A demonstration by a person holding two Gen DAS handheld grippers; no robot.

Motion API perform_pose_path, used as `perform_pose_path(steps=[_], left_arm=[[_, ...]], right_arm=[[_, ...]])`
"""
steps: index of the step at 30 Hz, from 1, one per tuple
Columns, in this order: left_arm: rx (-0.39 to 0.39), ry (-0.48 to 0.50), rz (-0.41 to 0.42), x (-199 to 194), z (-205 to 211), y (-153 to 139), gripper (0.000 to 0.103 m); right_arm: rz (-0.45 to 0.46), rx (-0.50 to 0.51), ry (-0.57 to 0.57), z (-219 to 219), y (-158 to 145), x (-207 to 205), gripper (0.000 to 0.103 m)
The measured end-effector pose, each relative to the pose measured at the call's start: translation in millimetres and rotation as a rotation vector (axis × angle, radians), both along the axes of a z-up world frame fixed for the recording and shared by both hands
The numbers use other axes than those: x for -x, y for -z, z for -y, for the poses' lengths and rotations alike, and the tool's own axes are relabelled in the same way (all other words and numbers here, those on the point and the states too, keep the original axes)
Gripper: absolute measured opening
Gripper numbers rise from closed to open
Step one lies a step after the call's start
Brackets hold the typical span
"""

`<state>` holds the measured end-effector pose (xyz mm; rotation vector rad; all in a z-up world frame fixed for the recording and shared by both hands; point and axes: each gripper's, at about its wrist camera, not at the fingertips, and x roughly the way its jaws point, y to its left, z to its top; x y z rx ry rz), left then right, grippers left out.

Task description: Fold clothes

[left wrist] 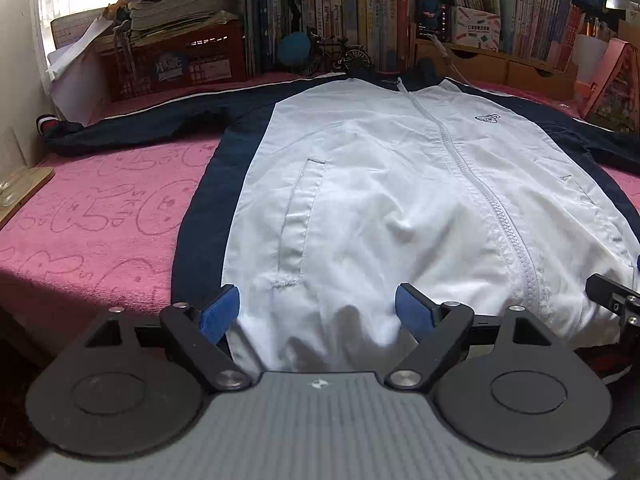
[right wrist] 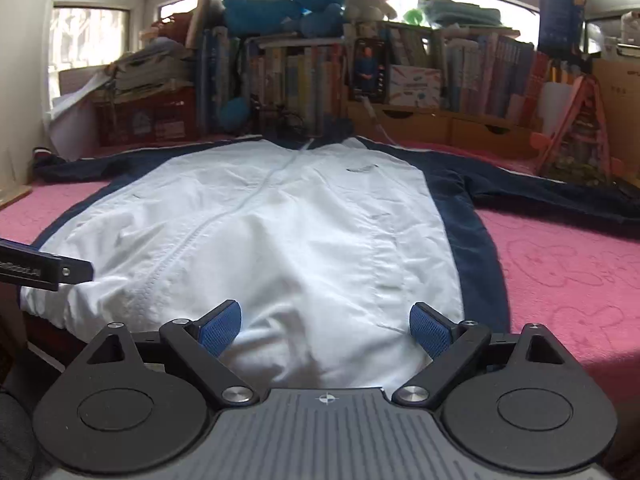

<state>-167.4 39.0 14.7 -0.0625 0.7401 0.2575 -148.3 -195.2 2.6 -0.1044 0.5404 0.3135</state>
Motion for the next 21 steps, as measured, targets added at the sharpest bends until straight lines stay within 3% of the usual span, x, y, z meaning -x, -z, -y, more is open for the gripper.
perform_pose_path(steps=[4,7,11,21], left_arm=[[0.077,-0.005,-0.063,15,-2,-9,0.09],[0.112,0.007,-0.082,27,-2,-12,0.091],[0.082,0.01,-0.098,35,0,-12,0.094],[0.088,0.041,-0.143,33,3,0,0.095]], right_arm=[[-0.072,-0.01,0.026,26,-17,15,0.096],[-0.105,-0.042,-0.022,31,-29,26,0.097],[-0.123,-0.011,-0.07,22,-40,32,0.098],[-0.168,0.149,-0.159,8,-30,54,0.098]])
